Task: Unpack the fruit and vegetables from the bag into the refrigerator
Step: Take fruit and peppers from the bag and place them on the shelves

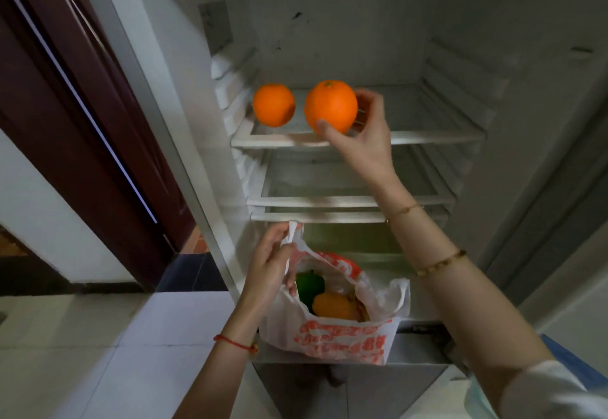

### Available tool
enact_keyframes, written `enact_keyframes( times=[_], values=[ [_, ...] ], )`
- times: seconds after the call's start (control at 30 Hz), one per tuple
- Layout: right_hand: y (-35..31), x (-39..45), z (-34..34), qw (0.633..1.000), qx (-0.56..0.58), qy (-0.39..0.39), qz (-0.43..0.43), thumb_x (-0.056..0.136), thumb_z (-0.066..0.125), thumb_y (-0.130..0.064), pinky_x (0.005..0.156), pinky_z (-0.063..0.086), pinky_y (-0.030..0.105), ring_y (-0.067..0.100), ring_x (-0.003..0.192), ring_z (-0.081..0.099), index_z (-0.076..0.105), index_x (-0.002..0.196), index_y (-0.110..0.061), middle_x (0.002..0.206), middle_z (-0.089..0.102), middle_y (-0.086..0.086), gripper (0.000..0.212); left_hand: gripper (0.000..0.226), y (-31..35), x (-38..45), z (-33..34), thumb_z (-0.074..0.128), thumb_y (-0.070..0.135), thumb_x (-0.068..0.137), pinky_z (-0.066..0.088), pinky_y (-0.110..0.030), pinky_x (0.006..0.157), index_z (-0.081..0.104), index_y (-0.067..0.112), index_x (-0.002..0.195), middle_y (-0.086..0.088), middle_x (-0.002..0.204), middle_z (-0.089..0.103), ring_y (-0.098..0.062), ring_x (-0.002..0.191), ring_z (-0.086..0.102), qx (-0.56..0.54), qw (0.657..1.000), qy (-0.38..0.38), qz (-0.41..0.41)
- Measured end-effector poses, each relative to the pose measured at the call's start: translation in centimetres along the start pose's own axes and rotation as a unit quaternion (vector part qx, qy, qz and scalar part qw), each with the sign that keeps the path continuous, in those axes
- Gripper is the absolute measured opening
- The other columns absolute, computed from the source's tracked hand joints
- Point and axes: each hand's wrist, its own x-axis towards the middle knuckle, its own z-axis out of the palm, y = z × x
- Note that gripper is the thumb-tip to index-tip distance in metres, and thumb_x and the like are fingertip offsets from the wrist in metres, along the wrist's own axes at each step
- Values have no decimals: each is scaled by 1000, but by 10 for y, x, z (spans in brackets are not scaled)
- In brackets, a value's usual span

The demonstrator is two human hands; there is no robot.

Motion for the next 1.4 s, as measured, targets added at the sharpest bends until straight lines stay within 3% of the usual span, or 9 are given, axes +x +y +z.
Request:
enact_keyframes(
  times=[0.13, 0.43, 0.67, 0.83, 1.0, 1.13, 1.23, 1.33, 1.4],
  values=[
    [3, 49, 20, 997, -78, -14, 2, 70, 84, -31, 92, 49, 31, 20, 116, 54, 38, 131, -11, 132, 50, 8, 78, 28, -2, 6, 0, 48, 6, 98, 38, -25, 35, 54, 21, 120, -18, 75, 58, -16, 36, 42, 15, 1000, 0, -14],
    [23, 73, 38, 981, -177, -62, 49, 77, 79, -32, 90, 36, 25, 26, 124, 47, 37, 139, -8, 140, 38, 13, 79, 28, -3, 7, -5, 47, 6, 97, 31, -23, 32, 56, 22, 119, -15, 78, 59, -10, 35, 37, 3, 1000, -5, -23],
    [15, 62, 31, 987, -160, -19, 26, 72, 80, -40, 104, 43, 36, 25, 129, 45, 32, 144, -6, 141, 42, 11, 93, 29, 1, 1, -5, 47, 6, 97, 29, -23, 32, 59, 27, 113, -35, 90, 55, -10, 36, 35, 1, 1000, -5, -8],
    [5, 11, 9, 981, -127, 83, -120, 82, 71, -32, 75, 48, 22, 14, 88, 57, 50, 105, -13, 98, 59, 5, 37, 29, -4, -6, -7, 47, 8, 98, 30, -22, 33, 59, 28, 115, -37, 100, 54, -10, 36, 35, 1, 1000, -7, -6],
    [26, -59, -10, 992, -90, -47, -75, 90, 64, -21, 65, 49, 18, 6, 69, 60, 60, 87, -7, 77, 64, -1, 15, 27, -4, -21, -4, 50, 15, 96, 28, -24, 35, 60, 34, 111, -40, 96, 53, -12, 35, 33, 8, 1000, -19, 11],
    [71, -110, -22, 954, -150, -261, 14, 90, 64, -18, 68, 53, 17, 4, 70, 65, 68, 81, -11, 77, 69, -2, 12, 27, -6, -33, -3, 46, 10, 99, 29, -24, 34, 57, 26, 119, -39, 96, 54, -13, 35, 33, 40, 998, -39, 23],
    [106, -141, -24, 890, -216, -391, 88, 92, 63, -18, 76, 54, 25, 3, 76, 63, 69, 99, -28, 92, 70, -6, 13, 29, -10, -41, -1, 44, 10, 100, 29, -24, 35, 55, 26, 122, -40, 94, 54, -16, 36, 33, 67, 996, -45, 24],
    [140, -164, -18, 838, -264, -460, 124, 92, 61, -28, 96, 49, 31, 10, 104, 56, 43, 140, -36, 122, 62, -4, 53, 30, -13, -46, 0, 43, 7, 100, 29, -24, 34, 54, 23, 122, -39, 95, 55, -15, 36, 34, 74, 996, -39, 23],
    [159, -175, -9, 826, -263, -467, 176, 85, 62, -41, 102, 47, 39, 17, 116, 57, 29, 147, -35, 131, 59, 0, 70, 29, -14, -48, 1, 43, 5, 100, 28, -24, 34, 54, 21, 121, -39, 93, 55, -14, 35, 34, 74, 996, -33, 24]
  ],
)
